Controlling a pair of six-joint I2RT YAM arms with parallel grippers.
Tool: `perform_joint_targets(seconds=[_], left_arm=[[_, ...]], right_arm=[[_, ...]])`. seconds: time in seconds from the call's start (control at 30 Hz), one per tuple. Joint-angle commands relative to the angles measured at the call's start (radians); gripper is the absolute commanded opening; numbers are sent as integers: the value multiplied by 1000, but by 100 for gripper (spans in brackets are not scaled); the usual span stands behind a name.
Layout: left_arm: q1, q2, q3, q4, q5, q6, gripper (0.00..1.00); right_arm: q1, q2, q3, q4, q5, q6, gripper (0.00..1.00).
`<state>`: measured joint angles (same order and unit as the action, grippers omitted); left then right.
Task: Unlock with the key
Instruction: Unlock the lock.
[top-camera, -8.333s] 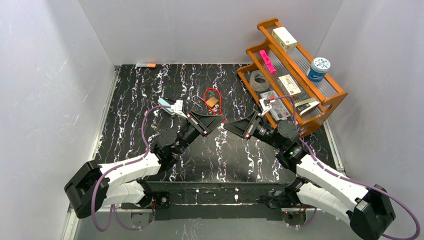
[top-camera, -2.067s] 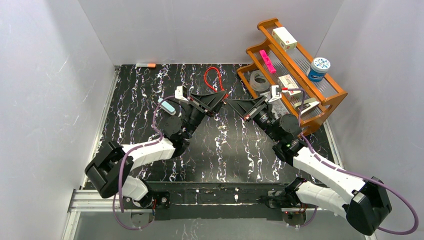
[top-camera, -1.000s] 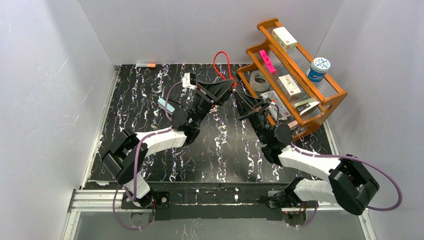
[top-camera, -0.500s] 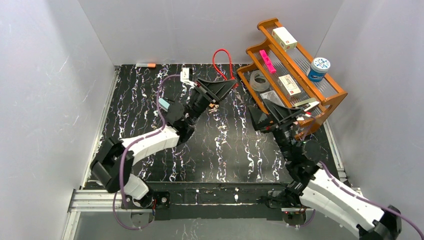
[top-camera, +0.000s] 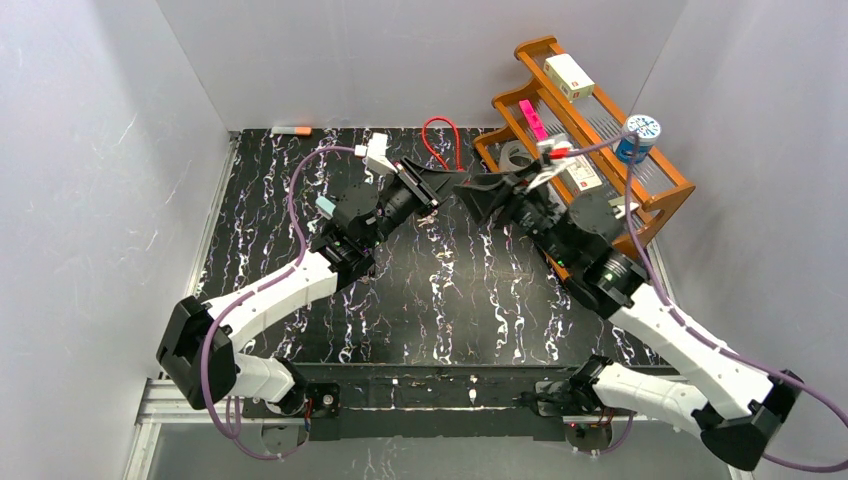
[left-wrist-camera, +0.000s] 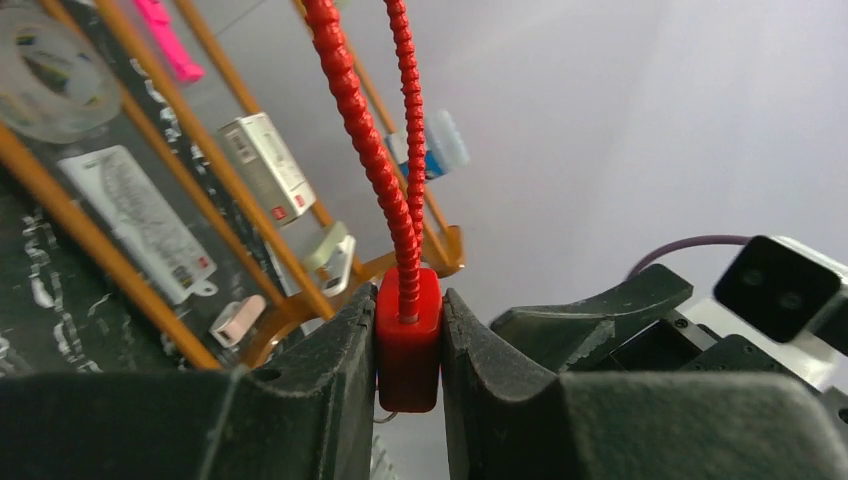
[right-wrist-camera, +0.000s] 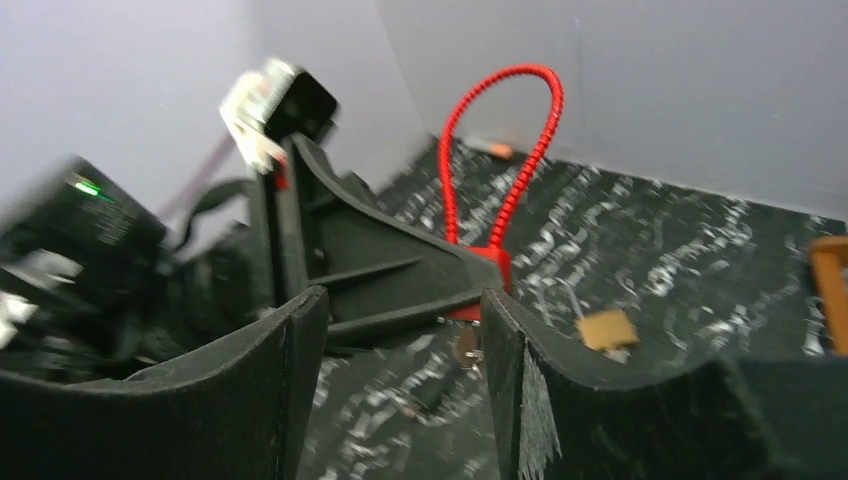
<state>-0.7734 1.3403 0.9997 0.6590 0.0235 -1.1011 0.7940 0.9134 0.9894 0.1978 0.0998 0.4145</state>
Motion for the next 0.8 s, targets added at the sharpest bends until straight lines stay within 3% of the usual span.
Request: perform_joint_targets(seconds=[0.0, 0.37, 0.57, 0.77], left_arm=[[3, -44, 62, -98, -72, 46, 0], [3, -38, 77, -139, -95, 66, 0], [3, -44, 73, -138, -93, 65, 0], [3, -47, 62, -121, -88, 58, 0]], right_arm=[[2, 49, 82, -149, -2, -260, 64], [3, 111, 102, -196, 21, -259, 67], [4, 133, 105, -185, 114, -216, 46], [4, 143, 102, -179, 195, -162, 34]])
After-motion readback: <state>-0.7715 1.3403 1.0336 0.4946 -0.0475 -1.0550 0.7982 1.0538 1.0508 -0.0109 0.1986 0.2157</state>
